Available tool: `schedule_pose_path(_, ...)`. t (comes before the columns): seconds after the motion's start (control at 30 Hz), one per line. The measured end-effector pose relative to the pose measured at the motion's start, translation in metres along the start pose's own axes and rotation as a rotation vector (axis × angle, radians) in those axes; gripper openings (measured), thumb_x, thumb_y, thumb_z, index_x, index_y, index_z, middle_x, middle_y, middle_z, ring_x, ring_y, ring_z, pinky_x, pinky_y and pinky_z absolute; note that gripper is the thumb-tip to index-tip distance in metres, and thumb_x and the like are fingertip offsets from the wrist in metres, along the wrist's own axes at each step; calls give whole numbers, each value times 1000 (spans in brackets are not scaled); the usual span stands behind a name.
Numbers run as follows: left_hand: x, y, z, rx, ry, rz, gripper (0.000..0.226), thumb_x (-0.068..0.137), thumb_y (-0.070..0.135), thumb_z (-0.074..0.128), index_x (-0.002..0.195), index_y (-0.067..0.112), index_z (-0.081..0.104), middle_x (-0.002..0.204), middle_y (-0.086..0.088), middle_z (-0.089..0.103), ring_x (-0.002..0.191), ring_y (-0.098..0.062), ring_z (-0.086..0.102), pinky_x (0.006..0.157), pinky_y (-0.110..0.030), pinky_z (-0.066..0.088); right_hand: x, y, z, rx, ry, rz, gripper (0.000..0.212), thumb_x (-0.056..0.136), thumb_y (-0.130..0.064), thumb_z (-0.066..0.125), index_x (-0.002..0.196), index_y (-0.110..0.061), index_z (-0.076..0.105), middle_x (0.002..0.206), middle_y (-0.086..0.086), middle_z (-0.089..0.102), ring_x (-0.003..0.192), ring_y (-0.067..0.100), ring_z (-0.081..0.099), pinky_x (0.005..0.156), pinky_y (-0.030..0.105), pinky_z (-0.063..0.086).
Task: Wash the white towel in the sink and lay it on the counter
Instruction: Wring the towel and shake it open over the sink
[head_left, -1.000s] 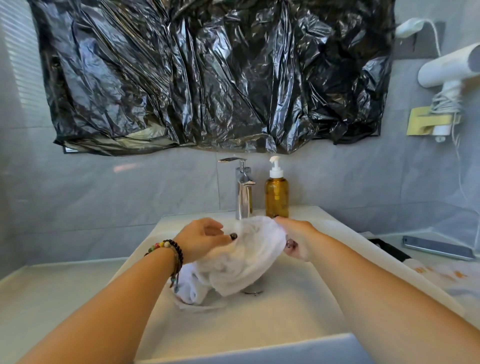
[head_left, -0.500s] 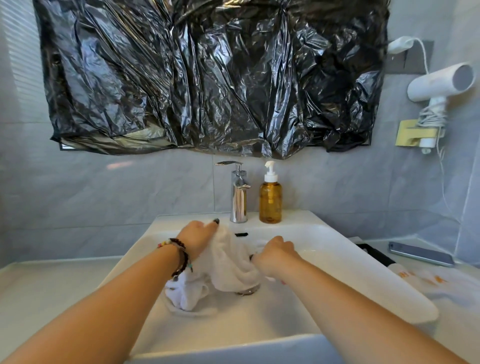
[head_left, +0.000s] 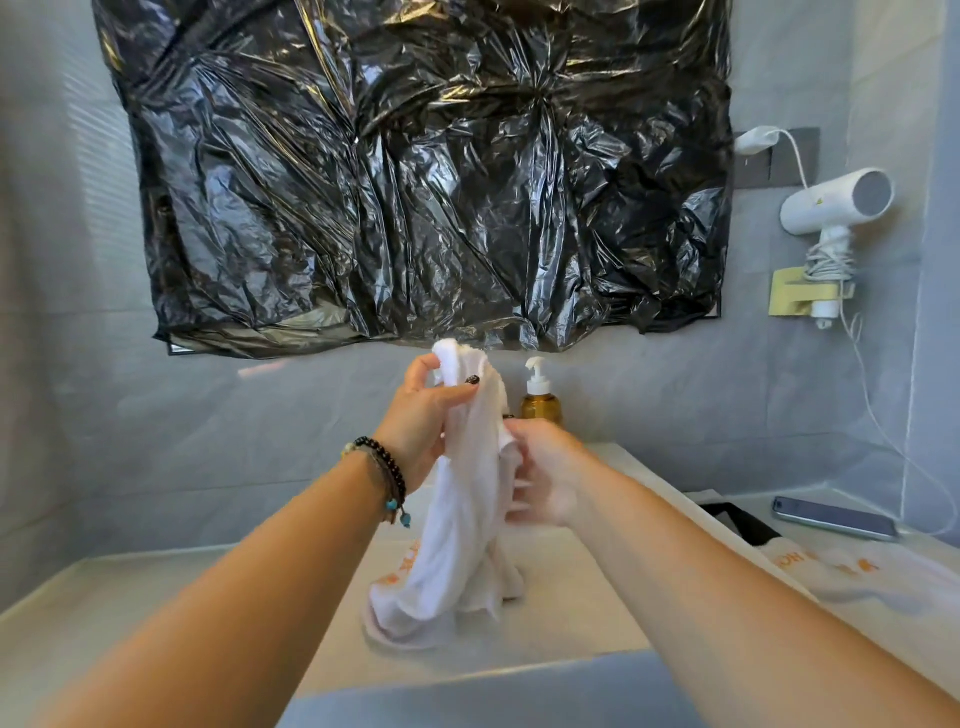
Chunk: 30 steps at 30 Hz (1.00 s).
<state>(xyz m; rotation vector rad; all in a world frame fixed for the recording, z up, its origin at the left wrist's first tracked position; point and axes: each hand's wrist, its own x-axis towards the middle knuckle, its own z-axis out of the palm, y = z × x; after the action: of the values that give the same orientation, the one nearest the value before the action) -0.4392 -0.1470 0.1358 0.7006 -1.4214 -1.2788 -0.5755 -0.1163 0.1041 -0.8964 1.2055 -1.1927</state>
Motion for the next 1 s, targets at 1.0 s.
schedule_pose_path(1.0, -39, -69, -85, 817, -255, -909, 56, 53, 33, 95, 93, 10, 63, 102, -4, 62, 91, -22, 60, 69, -28, 51, 11, 44, -66, -743, 3, -50, 72, 72, -51, 80, 128, -21, 46, 128, 3, 52, 112, 22, 52, 86, 30, 44)
